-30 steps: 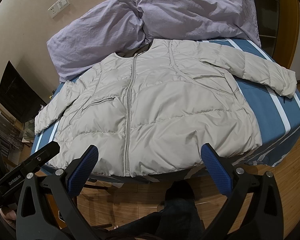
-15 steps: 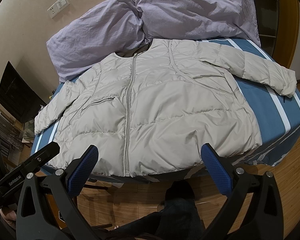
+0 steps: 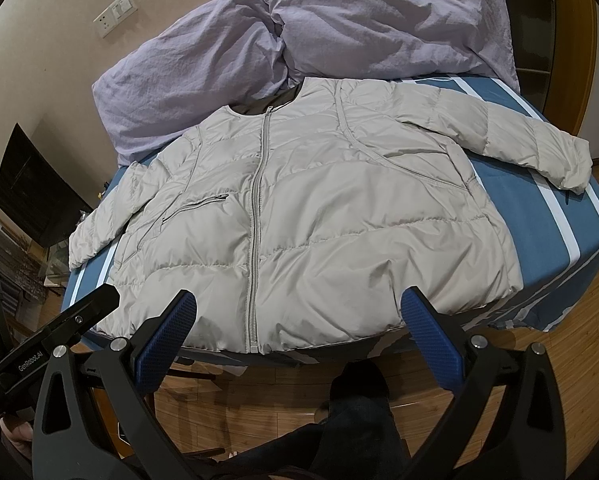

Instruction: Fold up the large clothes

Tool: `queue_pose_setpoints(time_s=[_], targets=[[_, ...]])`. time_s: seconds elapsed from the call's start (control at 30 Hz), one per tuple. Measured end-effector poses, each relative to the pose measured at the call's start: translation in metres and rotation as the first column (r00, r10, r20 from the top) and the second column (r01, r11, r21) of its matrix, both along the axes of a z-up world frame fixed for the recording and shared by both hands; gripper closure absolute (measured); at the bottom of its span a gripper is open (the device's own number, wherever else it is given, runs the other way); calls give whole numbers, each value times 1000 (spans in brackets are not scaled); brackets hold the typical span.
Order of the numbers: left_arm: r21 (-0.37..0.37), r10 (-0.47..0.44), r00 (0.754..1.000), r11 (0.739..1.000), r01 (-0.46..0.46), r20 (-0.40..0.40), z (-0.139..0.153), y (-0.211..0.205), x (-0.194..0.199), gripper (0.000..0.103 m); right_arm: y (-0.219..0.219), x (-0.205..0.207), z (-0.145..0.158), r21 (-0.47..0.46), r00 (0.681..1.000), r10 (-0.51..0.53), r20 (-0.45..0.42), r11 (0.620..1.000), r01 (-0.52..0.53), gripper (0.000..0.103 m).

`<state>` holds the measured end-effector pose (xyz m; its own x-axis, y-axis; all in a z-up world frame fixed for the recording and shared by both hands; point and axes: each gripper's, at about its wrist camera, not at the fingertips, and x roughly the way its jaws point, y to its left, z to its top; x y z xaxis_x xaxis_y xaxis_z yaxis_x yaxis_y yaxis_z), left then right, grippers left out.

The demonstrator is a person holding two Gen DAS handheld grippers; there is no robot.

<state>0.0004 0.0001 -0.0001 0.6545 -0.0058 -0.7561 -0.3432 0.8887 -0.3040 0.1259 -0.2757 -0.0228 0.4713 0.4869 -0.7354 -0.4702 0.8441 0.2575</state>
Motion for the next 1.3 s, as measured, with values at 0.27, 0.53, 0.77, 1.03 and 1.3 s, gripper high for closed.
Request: queue_pose_setpoints(time_s=[0.27, 0.53, 0.77, 1.03, 1.3], targets=[[1, -1, 1000, 1000, 1, -1, 0, 0, 0, 2, 0, 1, 0, -1, 1000, 0, -2, 1000, 0, 1], [0, -1, 1000, 1000, 1, -2, 0, 0, 0, 2, 3, -1, 4, -1, 1000, -1, -3, 1000, 1, 1], [-2, -2, 1000, 1000, 2, -5, -1, -2, -3, 2, -1, 6, -5, -4, 1000, -4, -9, 1000, 4, 1], [2, 4, 1000, 1000, -4, -24, -16, 6, 10, 2, -3, 20, -5, -9, 1000, -26, -16, 1000, 26, 1], [63, 20, 997, 998, -15, -72, -20, 13, 38, 2, -20, 64, -6, -17, 993, -116, -37, 993, 116, 1]])
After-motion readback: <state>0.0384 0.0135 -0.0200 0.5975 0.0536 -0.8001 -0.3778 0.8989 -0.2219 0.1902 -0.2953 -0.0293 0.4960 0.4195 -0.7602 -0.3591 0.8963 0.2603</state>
